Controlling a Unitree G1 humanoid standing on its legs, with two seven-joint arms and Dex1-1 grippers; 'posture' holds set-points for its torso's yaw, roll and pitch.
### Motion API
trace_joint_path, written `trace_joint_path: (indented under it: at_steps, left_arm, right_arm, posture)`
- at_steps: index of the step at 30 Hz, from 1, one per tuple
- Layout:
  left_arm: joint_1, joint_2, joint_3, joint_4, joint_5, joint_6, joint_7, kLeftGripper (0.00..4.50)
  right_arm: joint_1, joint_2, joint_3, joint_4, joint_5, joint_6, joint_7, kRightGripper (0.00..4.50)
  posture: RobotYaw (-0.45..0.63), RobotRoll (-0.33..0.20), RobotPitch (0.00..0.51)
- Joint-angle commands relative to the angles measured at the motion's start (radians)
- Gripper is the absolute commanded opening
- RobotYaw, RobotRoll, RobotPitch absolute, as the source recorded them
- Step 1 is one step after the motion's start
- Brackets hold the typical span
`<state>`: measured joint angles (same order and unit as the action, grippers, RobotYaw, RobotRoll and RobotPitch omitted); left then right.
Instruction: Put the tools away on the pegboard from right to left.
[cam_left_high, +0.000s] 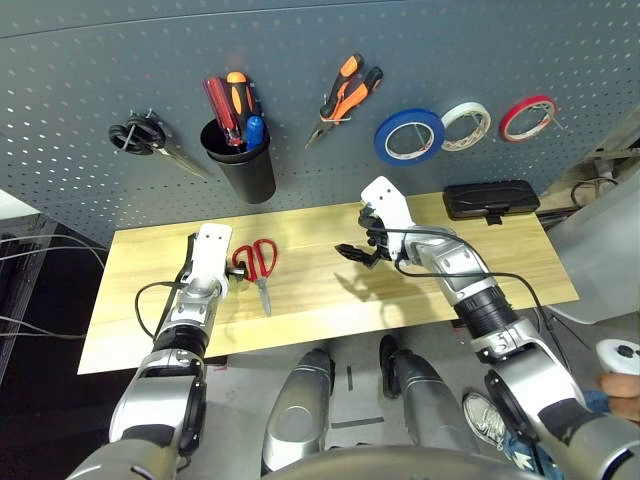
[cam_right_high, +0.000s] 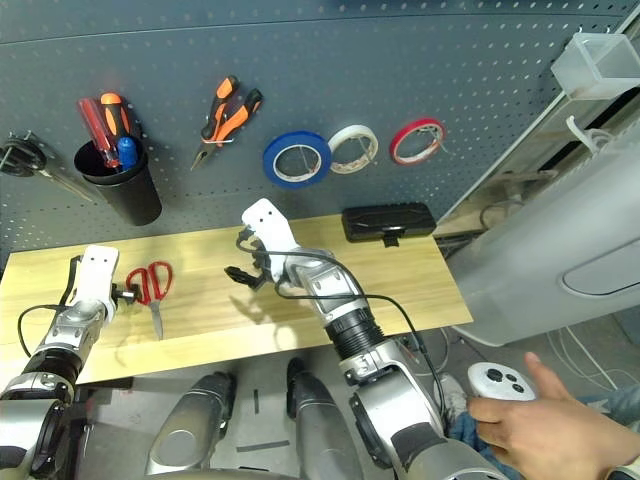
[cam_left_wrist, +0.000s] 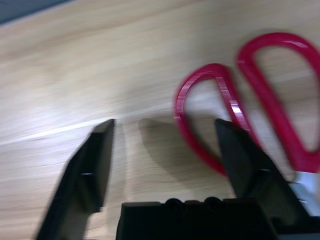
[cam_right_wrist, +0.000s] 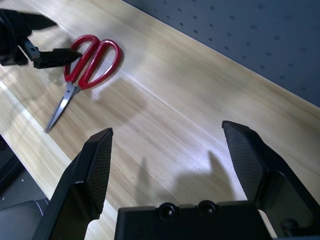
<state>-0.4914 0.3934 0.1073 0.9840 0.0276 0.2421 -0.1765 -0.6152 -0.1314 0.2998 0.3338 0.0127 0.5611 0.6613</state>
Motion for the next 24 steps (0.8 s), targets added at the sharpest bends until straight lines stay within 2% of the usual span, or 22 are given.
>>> trace_joint_path:
  at_steps: [1, 6, 9, 12, 14, 19, 24]
  left_arm:
    - [0.029, -0.040, -0.022, 0.060, -0.028, 0.151, -0.129, 2.78]
    - [0.043, -0.055, -0.035, 0.034, -0.047, 0.281, -0.229, 1.03]
    - [0.057, -0.059, -0.033, 0.007, -0.049, 0.310, -0.246, 0.03]
    - [0.073, -0.060, -0.021, -0.039, -0.050, 0.281, -0.224, 0.01]
    - [0.098, -0.060, -0.008, -0.126, -0.055, 0.227, -0.192, 0.01]
    - [0.193, -0.077, 0.005, -0.378, -0.083, -0.014, -0.207, 0.01]
    - [0.288, -0.089, 0.016, -0.671, -0.124, -0.144, -0.224, 0.01]
  right_arm:
    - [-0.003, 0.002, 0.008, -0.020, 0.007, 0.017, 0.010, 4.50]
    - [-0.020, 0.009, 0.000, 0.005, 0.007, 0.005, 0.007, 4.50]
    - [-0.030, 0.009, -0.005, 0.019, 0.006, -0.006, 0.005, 4.50]
    - [-0.038, 0.007, -0.011, 0.028, 0.005, -0.021, 0.004, 4.50]
    - [-0.045, 0.002, -0.018, 0.020, 0.009, -0.024, 0.007, 4.50]
    - [-0.045, -0.012, -0.026, -0.004, 0.015, -0.028, 0.013, 4.50]
    - [-0.038, -0.042, -0.033, -0.050, 0.027, -0.011, 0.026, 4.50]
  posture:
    - [0.14, 0.000, 0.241]
    - [0.14, 0.000, 0.238]
    - [0.14, 0.000, 0.235]
    - [0.14, 0.000, 0.231]
    - [0.15, 0.000, 0.228]
    - [0.16, 0.000, 0.221]
    - [0.18, 0.000, 0.210]
